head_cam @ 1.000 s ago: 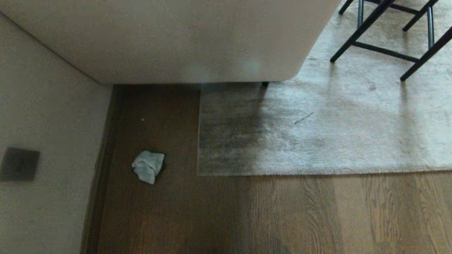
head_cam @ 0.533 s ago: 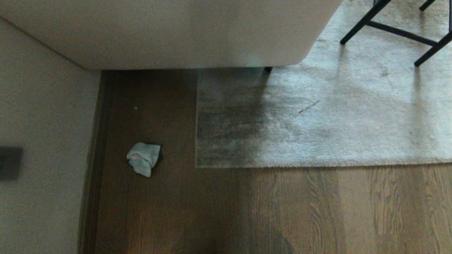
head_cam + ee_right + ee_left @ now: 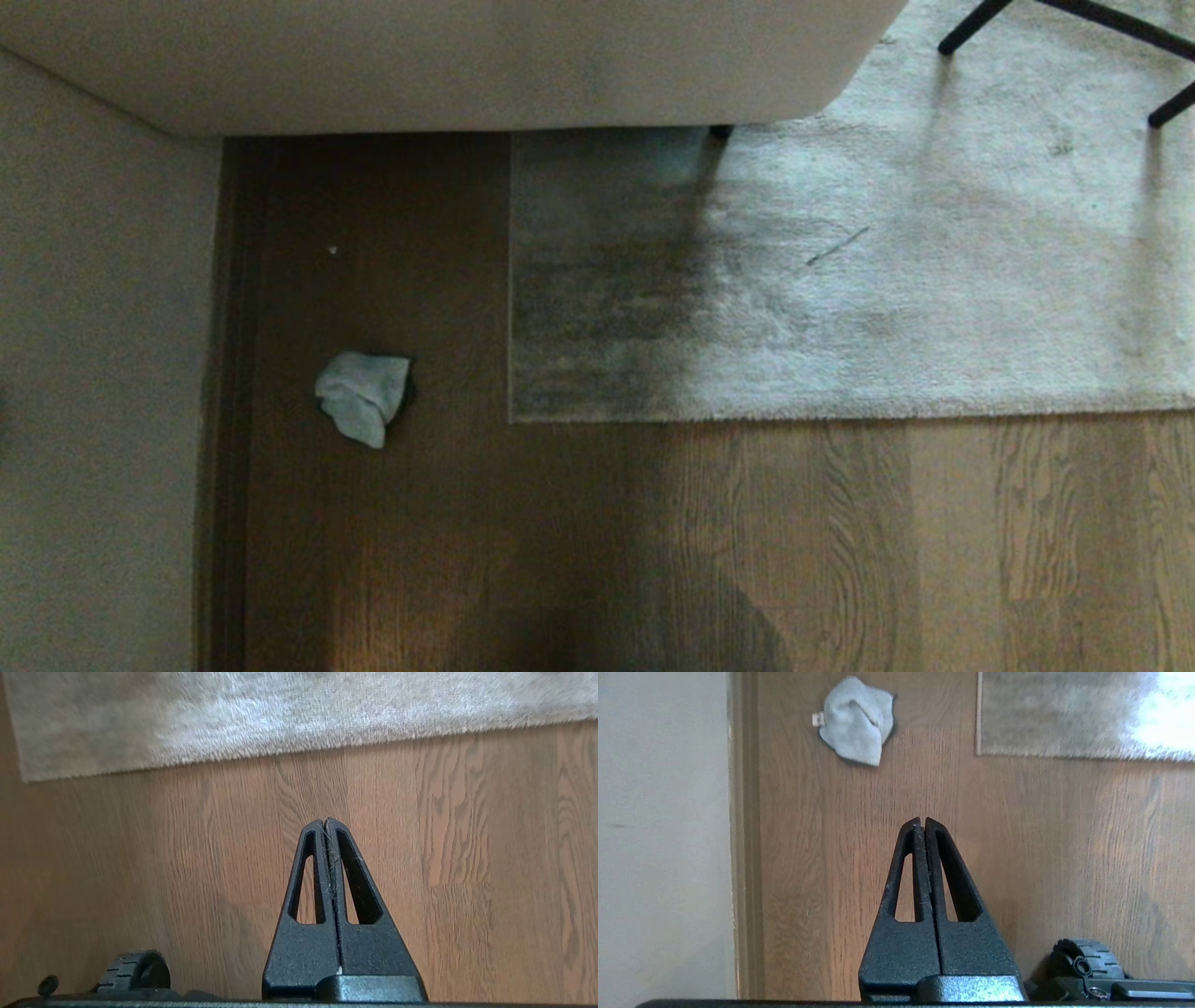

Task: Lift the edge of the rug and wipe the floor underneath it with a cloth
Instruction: Pick up the rag

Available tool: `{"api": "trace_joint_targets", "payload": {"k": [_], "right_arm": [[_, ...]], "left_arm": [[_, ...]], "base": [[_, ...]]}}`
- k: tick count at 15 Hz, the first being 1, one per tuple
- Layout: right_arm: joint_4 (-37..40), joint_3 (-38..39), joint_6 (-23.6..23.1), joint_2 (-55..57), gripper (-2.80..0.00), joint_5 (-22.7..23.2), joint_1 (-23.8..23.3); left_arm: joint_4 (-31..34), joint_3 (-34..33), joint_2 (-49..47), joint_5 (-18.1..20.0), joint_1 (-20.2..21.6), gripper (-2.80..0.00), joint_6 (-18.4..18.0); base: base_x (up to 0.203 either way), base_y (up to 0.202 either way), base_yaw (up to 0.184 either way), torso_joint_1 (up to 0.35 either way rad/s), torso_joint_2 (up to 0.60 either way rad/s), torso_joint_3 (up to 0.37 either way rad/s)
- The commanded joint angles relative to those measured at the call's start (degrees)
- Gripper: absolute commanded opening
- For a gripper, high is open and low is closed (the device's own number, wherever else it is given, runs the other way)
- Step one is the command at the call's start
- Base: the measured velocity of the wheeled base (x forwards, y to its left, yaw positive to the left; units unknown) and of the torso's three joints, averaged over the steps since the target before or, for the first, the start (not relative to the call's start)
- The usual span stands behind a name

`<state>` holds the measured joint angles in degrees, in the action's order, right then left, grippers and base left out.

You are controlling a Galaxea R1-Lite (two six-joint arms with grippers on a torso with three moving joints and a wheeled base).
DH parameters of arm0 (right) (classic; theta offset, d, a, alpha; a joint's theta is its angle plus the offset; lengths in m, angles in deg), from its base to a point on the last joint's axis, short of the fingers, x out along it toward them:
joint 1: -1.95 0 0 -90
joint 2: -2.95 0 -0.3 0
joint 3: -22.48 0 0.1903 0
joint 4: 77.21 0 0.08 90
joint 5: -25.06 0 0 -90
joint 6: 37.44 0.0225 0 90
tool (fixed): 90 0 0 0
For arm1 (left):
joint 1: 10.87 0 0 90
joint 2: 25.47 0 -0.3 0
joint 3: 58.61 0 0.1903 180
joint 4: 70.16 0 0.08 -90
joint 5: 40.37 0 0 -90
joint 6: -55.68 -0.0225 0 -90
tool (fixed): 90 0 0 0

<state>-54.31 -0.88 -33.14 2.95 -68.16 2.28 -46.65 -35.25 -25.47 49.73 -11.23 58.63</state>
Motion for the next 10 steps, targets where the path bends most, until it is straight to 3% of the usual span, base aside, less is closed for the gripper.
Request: {"api": "trace_joint_targets", "payload": {"k": [1, 10], "right_arm": [[0.02, 0.00, 0.02, 0.00, -2.80, -0.03, 0.02], [0.02, 0.00, 0.02, 0.00, -2.80, -0.03, 0.02]], "left_arm": [[0.04, 0.00, 0.00, -0.01, 0.00, -2.80, 0.04], [0.04, 0.00, 0.00, -0.01, 0.00, -2.80, 0.04]], "base": [[0.000, 0.000, 0.000, 0.007, 0.00, -0.193], [0.000, 0.000, 0.000, 0.003, 0.00, -0.196]]}}
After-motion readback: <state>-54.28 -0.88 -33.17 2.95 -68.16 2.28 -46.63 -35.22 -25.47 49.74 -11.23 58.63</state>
